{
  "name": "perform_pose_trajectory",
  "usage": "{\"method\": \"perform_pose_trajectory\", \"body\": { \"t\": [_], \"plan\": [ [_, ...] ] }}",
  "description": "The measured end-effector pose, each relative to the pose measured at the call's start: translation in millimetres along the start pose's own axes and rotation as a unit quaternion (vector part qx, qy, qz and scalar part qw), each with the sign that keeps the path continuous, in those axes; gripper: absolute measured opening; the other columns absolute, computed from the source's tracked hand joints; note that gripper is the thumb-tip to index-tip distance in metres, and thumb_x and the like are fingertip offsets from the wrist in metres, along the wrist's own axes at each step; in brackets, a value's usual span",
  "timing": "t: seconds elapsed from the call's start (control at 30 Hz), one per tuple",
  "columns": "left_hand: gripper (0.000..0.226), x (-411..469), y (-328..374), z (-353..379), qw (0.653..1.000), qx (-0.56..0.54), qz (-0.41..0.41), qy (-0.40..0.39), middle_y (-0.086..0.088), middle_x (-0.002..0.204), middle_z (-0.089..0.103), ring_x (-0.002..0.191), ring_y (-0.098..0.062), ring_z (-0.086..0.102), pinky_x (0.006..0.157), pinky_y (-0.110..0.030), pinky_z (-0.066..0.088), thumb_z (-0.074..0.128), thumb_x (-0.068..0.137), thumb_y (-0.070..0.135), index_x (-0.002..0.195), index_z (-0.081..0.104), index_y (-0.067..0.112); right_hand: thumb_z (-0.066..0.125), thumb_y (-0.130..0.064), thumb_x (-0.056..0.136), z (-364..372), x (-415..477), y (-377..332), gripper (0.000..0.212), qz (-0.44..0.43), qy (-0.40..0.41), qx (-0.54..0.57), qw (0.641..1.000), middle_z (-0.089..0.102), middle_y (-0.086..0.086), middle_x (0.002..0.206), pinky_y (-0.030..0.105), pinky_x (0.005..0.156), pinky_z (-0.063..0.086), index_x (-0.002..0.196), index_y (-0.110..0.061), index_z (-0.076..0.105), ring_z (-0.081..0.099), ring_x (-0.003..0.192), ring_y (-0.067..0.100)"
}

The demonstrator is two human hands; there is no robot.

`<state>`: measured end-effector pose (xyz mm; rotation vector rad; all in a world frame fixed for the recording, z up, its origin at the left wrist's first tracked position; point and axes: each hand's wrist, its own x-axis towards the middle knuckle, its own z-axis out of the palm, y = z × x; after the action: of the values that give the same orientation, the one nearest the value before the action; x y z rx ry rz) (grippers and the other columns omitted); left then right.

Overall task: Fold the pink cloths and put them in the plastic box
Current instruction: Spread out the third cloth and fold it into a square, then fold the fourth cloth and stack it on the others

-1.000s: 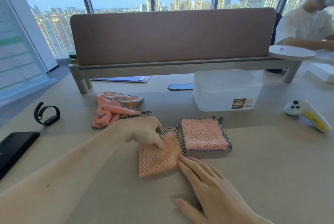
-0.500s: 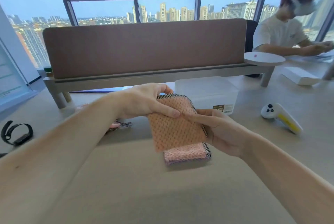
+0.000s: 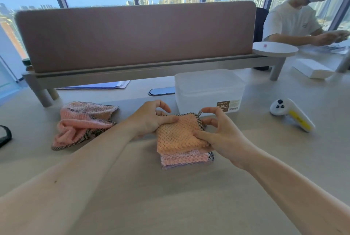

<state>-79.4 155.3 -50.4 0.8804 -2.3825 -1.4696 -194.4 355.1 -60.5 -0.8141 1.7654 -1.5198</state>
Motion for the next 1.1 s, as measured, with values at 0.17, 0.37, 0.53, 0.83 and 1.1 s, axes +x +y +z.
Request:
{"method": "perform_pose_trajectory", "body": {
  "t": [0.17, 0.37, 0.53, 0.83, 1.1],
  "plan": [
    [0.041, -2.1, -5.0, 17.7, 0.998, 0.046, 0.041, 0.015, 0.003, 0.080, 0.069, 0.073, -0.013, 0.064, 0.063, -0.026, 0.046, 0.084, 0.081, 0.034, 0.109, 0.060, 0.015, 0.079, -0.006, 0.086, -2.8, -0.2, 23.0, 0.063, -0.011, 0.024, -0.074, 0.997, 0.061, 0.005, 0.118, 0.055, 0.062, 0.063, 0.130, -0.035, 0.046, 0.075, 0.079, 0.037],
    [0.043, 1.6, -10.8, 22.8, 0.990, 0.093, 0.066, 0.083, 0.003, 0.087, 0.072, 0.078, -0.011, 0.063, 0.071, -0.030, 0.044, 0.087, 0.072, 0.047, 0.099, 0.061, 0.026, 0.082, -0.014, 0.083, -11.0, 5.0, 30.1, 0.064, -0.040, 0.033, -0.122, 0.991, 0.063, 0.003, 0.115, 0.047, 0.052, 0.060, 0.126, -0.043, 0.046, 0.074, 0.066, 0.037],
    [0.044, -1.5, -10.0, 25.7, 0.980, 0.135, 0.082, 0.118, 0.005, 0.096, 0.072, 0.087, -0.010, 0.065, 0.069, -0.024, 0.044, 0.087, 0.071, 0.049, 0.098, 0.060, 0.027, 0.081, -0.013, 0.084, -14.6, 5.7, 31.3, 0.065, -0.049, 0.042, -0.157, 0.986, 0.064, 0.002, 0.112, 0.035, 0.044, 0.054, 0.130, -0.040, 0.045, 0.073, 0.063, 0.034],
    [0.032, -39.0, -4.9, 44.6, 0.929, 0.279, 0.157, 0.186, 0.004, 0.134, 0.053, 0.115, -0.018, 0.053, 0.091, -0.032, 0.043, 0.059, 0.098, 0.040, 0.124, 0.057, 0.022, 0.057, -0.058, 0.093, -7.7, -10.6, 8.2, 0.055, -0.164, 0.116, -0.476, 0.856, 0.055, -0.017, 0.124, 0.030, 0.079, 0.045, 0.140, -0.033, 0.042, 0.058, 0.094, 0.006],
    [0.059, -49.4, -32.8, 56.2, 0.932, 0.355, 0.062, 0.017, 0.006, 0.172, 0.001, 0.157, -0.011, -0.005, 0.127, -0.036, -0.007, 0.020, 0.109, 0.038, 0.164, 0.006, 0.019, -0.003, -0.070, 0.087, 21.4, 7.3, 25.6, 0.089, -0.098, -0.101, -0.572, 0.808, -0.002, -0.011, 0.171, 0.028, 0.126, -0.002, 0.163, -0.024, 0.002, -0.009, 0.155, 0.004]
  ]
}}
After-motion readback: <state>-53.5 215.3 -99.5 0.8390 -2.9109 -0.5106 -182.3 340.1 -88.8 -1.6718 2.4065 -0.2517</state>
